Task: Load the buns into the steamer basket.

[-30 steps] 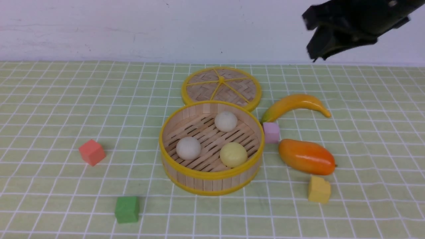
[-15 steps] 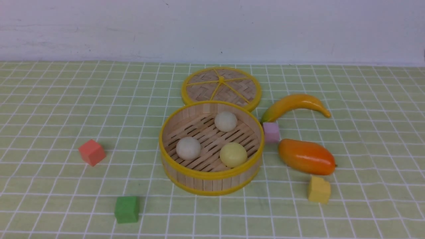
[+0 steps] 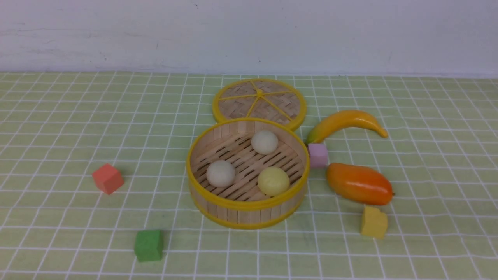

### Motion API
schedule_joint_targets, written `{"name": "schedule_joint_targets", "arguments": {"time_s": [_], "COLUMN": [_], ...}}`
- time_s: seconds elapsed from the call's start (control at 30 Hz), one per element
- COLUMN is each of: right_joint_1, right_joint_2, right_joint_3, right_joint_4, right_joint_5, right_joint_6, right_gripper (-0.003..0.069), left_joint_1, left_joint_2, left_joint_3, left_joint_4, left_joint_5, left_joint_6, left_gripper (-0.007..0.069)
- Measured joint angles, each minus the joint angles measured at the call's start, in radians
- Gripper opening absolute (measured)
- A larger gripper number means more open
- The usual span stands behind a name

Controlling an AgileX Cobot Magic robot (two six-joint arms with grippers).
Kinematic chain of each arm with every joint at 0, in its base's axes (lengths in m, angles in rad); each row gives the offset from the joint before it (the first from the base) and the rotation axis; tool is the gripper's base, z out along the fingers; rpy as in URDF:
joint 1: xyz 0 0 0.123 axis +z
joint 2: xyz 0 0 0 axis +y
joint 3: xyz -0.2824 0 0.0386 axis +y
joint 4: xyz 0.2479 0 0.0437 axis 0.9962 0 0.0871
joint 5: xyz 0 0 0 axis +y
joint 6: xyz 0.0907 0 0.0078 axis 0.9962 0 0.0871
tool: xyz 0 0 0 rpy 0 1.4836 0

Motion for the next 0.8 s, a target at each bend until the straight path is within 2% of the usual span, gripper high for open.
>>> {"name": "schedule_joint_targets", "arguments": {"time_s": [0.1,0.2,0.3,0.33,0.4,0.47,0.5,0.53,0.67,0.8], "right_joint_1": [-0.011,-0.095,-0.244,-0.253,-0.377,-0.461,-0.461,-0.52,-0.582,-0.599], "right_joint_2": [-0.029,-0.104,-0.216,-0.225,-0.351,-0.434,-0.443,-0.511,-0.659,-0.703], "right_joint_3": [0.013,0.075,0.237,0.25,0.446,0.58,0.595,0.711,0.958,1.125], "right_joint_4": [-0.03,-0.043,-0.039,-0.037,-0.036,-0.041,-0.043,-0.045,-0.048,-0.048], "right_joint_5": [-0.007,-0.131,-0.335,-0.348,-0.523,-0.625,-0.635,-0.721,-0.866,-0.915], "right_joint_6": [-0.03,-0.07,-0.113,-0.113,-0.122,-0.122,-0.122,-0.123,-0.125,-0.125], "right_gripper": [-0.001,-0.001,-0.001,-0.001,-0.0006,-0.0005,-0.0005,-0.0002,0.0,0.0001], "left_joint_1": [0.0,0.0,0.0,0.0,0.0,0.0,0.0,0.0,0.0,0.0], "left_joint_2": [0.0,0.0,0.0,0.0,0.0,0.0,0.0,0.0,0.0,0.0], "left_joint_3": [0.0,0.0,0.0,0.0,0.0,0.0,0.0,0.0,0.0,0.0], "left_joint_4": [0.0,0.0,0.0,0.0,0.0,0.0,0.0,0.0,0.0,0.0], "left_joint_5": [0.0,0.0,0.0,0.0,0.0,0.0,0.0,0.0,0.0,0.0], "left_joint_6": [0.0,0.0,0.0,0.0,0.0,0.0,0.0,0.0,0.0,0.0], "left_gripper": [0.0237,0.0237,0.0237,0.0237,0.0237,0.0237,0.0237,0.0237,0.0237,0.0237]}}
